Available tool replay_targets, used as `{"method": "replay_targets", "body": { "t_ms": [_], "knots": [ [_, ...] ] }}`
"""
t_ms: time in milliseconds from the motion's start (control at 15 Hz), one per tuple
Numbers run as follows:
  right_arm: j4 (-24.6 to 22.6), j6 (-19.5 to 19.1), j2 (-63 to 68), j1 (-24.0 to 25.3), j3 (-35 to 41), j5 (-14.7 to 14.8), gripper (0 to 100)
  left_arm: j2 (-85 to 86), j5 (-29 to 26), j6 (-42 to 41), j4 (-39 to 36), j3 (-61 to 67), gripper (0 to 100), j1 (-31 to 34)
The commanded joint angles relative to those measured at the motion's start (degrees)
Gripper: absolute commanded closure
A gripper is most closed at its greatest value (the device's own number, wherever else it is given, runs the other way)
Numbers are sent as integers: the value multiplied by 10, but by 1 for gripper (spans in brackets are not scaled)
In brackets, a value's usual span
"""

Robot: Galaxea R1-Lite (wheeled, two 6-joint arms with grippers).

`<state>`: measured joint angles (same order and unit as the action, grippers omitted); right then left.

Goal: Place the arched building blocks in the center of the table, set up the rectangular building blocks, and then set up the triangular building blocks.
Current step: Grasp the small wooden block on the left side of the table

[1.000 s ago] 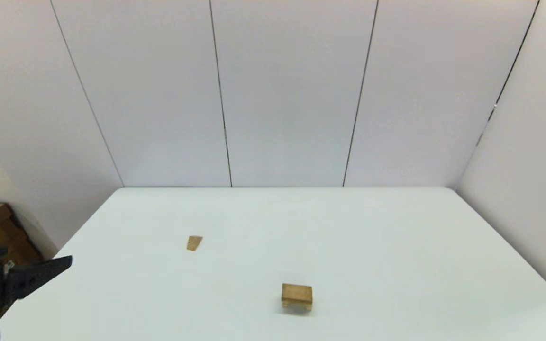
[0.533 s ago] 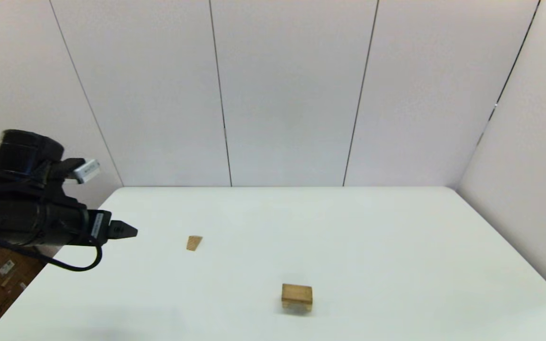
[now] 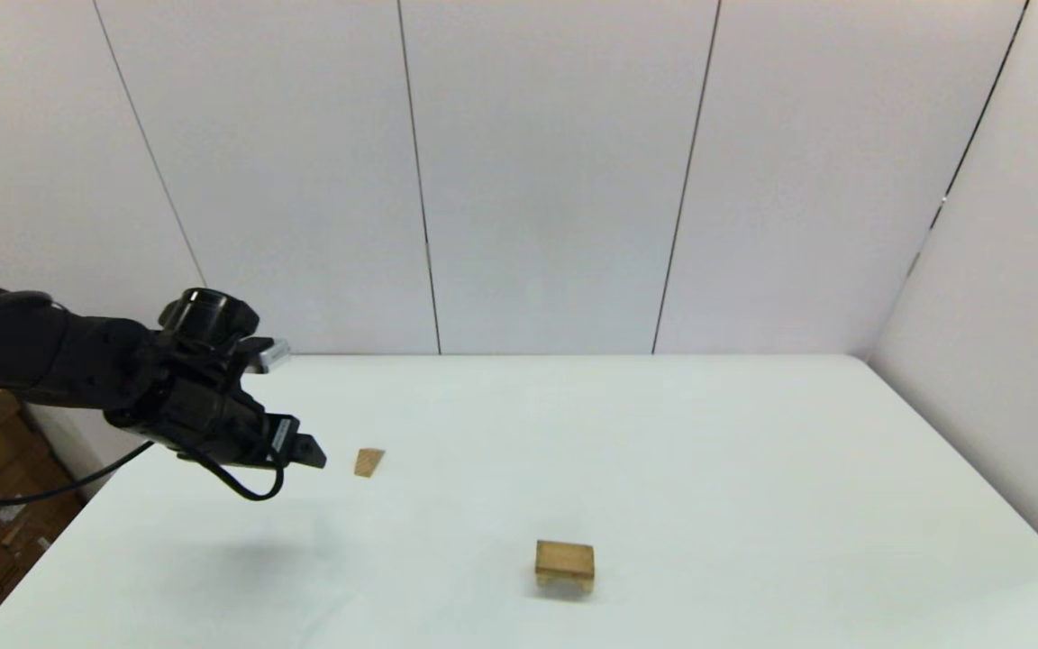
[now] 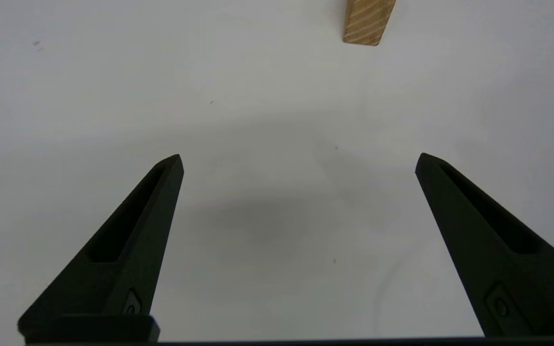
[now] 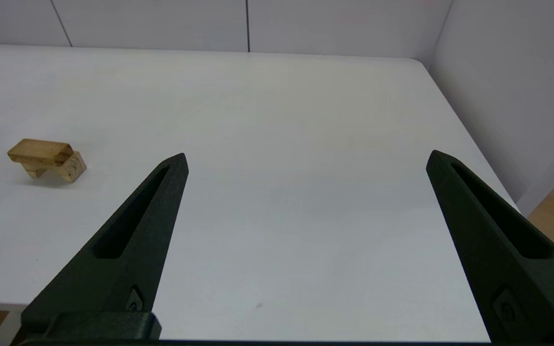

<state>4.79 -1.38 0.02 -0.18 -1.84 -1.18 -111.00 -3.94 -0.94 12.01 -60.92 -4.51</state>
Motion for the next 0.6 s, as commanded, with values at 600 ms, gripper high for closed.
{"method": "replay_targets", "body": {
  "t_ms": [600],
  "knots": [
    [0, 0, -1, -1, 0, 0, 0, -156, 0, 9, 0, -119, 0, -38]
  ]
}}
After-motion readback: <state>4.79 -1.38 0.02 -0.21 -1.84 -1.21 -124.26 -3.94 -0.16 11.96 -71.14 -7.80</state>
